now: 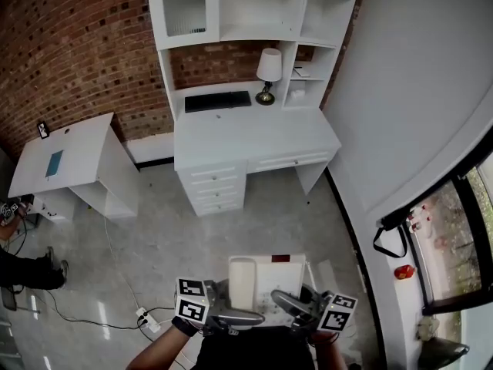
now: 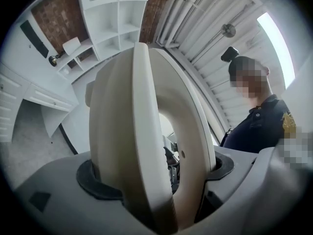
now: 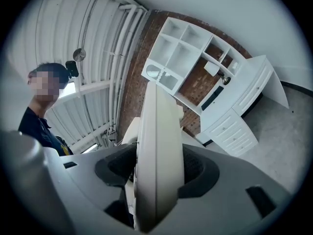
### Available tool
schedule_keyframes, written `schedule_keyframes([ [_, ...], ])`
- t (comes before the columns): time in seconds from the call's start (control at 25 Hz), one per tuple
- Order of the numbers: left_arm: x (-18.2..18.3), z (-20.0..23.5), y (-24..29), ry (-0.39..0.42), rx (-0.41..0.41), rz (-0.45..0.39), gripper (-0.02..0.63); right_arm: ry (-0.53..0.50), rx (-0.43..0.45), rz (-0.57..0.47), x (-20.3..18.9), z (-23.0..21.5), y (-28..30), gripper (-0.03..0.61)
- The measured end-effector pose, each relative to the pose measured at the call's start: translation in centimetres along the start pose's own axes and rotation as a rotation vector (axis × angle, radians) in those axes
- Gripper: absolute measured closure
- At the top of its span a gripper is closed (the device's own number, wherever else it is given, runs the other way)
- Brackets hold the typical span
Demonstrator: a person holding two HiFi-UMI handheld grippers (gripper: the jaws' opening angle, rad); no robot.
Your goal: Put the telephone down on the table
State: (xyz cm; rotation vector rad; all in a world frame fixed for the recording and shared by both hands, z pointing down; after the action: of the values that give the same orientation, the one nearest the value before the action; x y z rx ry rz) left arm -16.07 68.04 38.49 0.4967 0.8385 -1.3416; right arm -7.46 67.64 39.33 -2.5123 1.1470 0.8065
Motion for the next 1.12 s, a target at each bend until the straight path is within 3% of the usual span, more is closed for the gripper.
schedule_keyframes([
  [0.16,0.9,0.1,-1.9,0.002,-0.009,0.001,0.131,-0.009,-0.015,-0.008,-0.2,0.5,2.0,0.341],
  [0.44,-0.3,2.1,-5.0,-0.082,-0.02,0.009,0.131,0.048,-0.096,0.019,-2.3,-0.9,4.8,0.333],
  [0.64,0.1,3.8,-5.7,-0.098,-0.021,0.018,0.13,0.066,-0.106,0.015,-2.1,-2.4,6.0,0.334],
  [0.92,3.4,9.2,-3.0,-0.111,-0.003,0.052,0.13,0.085,-0.095,-0.009,3.0,-6.9,6.7,0.334],
  [1.12,7.3,15.1,0.9,-0.097,0.021,0.071,0.13,0.095,-0.066,-0.014,9.3,-11.9,6.9,0.334],
])
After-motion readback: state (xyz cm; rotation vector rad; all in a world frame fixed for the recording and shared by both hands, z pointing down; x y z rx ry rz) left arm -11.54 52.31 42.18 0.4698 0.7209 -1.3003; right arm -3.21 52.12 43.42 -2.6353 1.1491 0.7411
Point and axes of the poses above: the fingertips, and each gripper's own axes: y forward along the fingers, z to its left, x out of its top, the point moved 3 cm from there along -y, backward along the fingers, and after that the axes turned 5 degrees about y, right-handed, at the moved point
